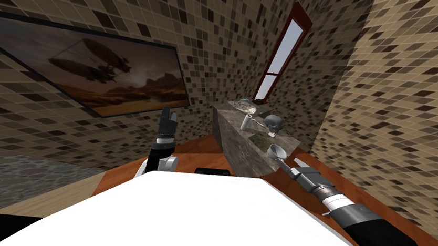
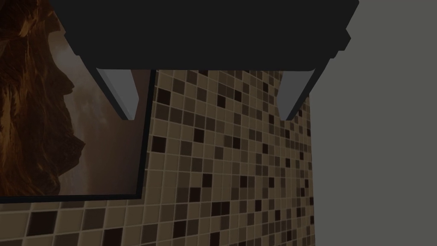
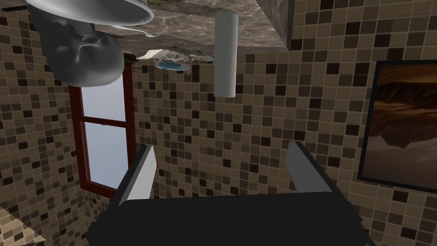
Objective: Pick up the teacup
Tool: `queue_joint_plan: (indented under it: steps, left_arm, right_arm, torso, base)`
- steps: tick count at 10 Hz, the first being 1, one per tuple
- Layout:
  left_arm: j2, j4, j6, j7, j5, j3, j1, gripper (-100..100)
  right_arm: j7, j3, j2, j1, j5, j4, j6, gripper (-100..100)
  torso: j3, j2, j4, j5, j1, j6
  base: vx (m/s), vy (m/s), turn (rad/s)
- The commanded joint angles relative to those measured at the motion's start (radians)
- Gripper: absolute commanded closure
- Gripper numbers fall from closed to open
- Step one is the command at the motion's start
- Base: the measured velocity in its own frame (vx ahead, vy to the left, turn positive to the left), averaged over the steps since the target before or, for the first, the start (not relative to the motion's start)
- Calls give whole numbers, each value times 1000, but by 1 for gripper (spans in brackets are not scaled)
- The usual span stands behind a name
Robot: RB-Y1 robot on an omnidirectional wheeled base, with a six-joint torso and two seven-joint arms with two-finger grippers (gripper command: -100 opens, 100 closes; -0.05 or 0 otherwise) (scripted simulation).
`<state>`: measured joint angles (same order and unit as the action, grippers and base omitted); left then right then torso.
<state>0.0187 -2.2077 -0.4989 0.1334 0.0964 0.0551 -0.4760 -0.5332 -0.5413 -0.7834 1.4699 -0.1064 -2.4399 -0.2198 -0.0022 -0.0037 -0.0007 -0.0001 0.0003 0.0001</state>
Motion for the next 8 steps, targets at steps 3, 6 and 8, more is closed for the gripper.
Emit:
queue_joint_plan:
  steps: [3, 6, 8]
  left_arm:
    - [0, 0, 0, 0, 0, 0, 0, 0]
    - [0, 0, 0, 0, 0, 0, 0, 0]
    - [0, 0, 0, 0, 0, 0, 0, 0]
  right_arm:
    - [-60, -57, -86, 95, -8, 15, 39, -100]
    - [-87, -83, -127, 164, -10, 21, 60, -100]
    - [-112, -107, -166, 213, -10, 27, 80, -100]
  torso:
    - [0, 0, 0, 0, 0, 0]
    - [-1, -1, 0, 0, 0, 0]
    - [-1, -1, 0, 0, 0, 0]
  base:
    - [60, -2, 43]
    - [60, -2, 27]
    - [64, -5, 26]
